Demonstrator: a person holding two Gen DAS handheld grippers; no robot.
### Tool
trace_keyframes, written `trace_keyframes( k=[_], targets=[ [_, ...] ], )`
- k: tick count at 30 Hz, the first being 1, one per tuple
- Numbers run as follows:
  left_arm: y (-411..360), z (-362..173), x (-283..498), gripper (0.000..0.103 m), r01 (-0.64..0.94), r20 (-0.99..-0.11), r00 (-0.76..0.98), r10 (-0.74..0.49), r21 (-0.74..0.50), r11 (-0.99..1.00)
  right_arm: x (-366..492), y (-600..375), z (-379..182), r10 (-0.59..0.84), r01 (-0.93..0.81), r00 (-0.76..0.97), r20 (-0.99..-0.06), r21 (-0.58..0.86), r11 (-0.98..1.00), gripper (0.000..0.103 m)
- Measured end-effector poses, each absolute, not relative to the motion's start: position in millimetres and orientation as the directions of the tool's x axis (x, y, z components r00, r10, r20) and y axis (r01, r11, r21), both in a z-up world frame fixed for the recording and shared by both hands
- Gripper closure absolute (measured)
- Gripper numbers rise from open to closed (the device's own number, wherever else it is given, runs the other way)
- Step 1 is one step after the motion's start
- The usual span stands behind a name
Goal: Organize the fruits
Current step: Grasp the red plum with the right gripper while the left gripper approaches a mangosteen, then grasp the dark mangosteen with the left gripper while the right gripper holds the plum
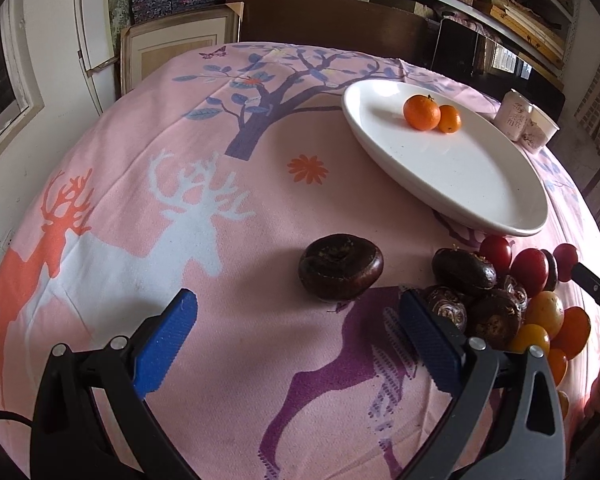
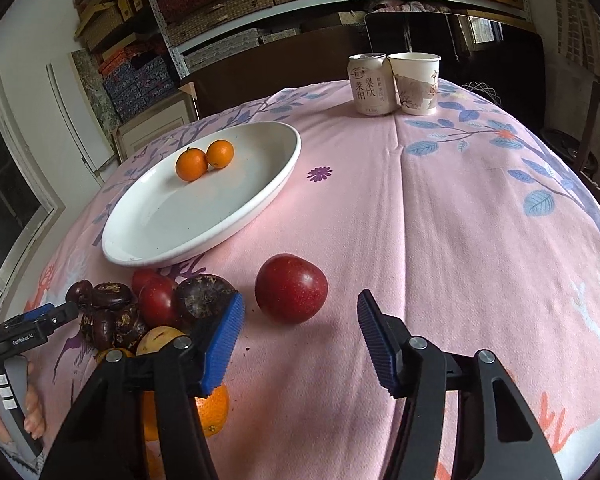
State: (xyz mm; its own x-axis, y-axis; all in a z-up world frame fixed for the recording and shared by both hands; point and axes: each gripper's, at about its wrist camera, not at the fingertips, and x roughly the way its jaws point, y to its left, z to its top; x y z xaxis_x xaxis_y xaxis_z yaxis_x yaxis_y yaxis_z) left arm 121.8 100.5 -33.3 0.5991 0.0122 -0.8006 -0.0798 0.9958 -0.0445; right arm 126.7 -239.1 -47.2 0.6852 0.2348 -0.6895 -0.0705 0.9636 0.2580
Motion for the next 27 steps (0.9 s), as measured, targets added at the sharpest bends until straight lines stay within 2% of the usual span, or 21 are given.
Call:
trace_keyframes(
  k=[4, 6, 23, 25, 27],
  targets=[
    [95, -36, 124, 0.004, -0.06, -0.807, 0.591, 0.011, -0.03, 0.998, 137, -239, -55, 0.268, -0.073, 0.65, -0.712, 0.292, 0.954, 0.053],
    [93, -37, 124, 0.004, -0.055, -0.806, 0.591, 0.017, -0.02, 0.998, 138, -239, -55, 0.287, -0.082, 0.648, -0.705, 0.31, 0.947, 0.062],
    [103, -41, 140, 0.004, -0.079, -0.81, 0.585, 0.024, -0.028, 0.996, 133, -244, -55, 0.294, -0.068, 0.651, -0.7, 0.332, 0.941, 0.063],
    [103, -45, 144, 0.012, -0.07, -0.82, 0.572, 0.004, -0.043, 0.997, 133, -245, -55, 0.294, -0.067, 0.651, -0.7, 0.333, 0.941, 0.063],
    [96, -45, 142, 0.031, -0.057, -0.814, 0.579, 0.031, -0.002, 0.998, 133, -245, -55, 0.295, -0.067, 0.651, -0.699, 0.334, 0.94, 0.063]
  ],
)
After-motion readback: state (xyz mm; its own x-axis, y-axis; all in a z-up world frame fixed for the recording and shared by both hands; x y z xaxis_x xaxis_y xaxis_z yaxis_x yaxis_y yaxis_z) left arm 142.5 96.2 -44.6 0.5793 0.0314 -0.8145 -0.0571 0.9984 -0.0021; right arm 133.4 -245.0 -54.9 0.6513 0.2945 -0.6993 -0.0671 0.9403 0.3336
